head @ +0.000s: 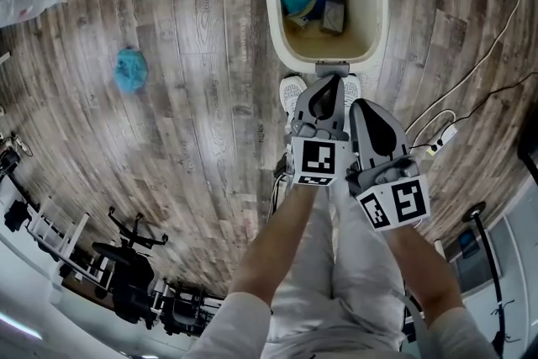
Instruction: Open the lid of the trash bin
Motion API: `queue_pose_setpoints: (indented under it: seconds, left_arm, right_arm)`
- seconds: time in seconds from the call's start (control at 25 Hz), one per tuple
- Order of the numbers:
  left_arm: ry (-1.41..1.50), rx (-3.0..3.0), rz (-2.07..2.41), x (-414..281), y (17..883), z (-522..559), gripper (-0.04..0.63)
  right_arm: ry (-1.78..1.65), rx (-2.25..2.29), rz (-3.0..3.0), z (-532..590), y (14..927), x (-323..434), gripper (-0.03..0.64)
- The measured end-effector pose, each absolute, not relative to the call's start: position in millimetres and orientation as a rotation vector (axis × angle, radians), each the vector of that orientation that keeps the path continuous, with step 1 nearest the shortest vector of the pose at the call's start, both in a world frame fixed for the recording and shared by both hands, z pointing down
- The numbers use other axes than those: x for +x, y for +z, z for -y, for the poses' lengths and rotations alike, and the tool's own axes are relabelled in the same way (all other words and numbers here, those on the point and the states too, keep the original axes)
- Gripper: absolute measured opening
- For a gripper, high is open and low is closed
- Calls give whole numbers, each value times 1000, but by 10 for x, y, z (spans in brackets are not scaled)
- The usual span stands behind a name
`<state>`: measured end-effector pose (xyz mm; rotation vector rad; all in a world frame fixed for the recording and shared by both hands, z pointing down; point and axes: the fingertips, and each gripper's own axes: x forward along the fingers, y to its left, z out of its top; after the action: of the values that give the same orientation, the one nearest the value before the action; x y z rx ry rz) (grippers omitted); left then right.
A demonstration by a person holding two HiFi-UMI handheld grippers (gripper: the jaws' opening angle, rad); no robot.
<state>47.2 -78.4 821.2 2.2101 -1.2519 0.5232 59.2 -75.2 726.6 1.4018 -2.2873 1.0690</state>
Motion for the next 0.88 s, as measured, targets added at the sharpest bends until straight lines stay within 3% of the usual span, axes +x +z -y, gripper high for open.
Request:
queue_pose_setpoints:
  seconds: [0.48, 0.88]
  left_arm:
    - [534, 2224, 1275, 347, 8040, 906, -2]
    - [478, 2287, 1363, 69, 7245, 1245, -2]
  right_arm:
    - [1042, 1427, 2301, 909, 7041, 672, 17]
    - [989, 1464, 2313, 1084, 6585, 791, 15]
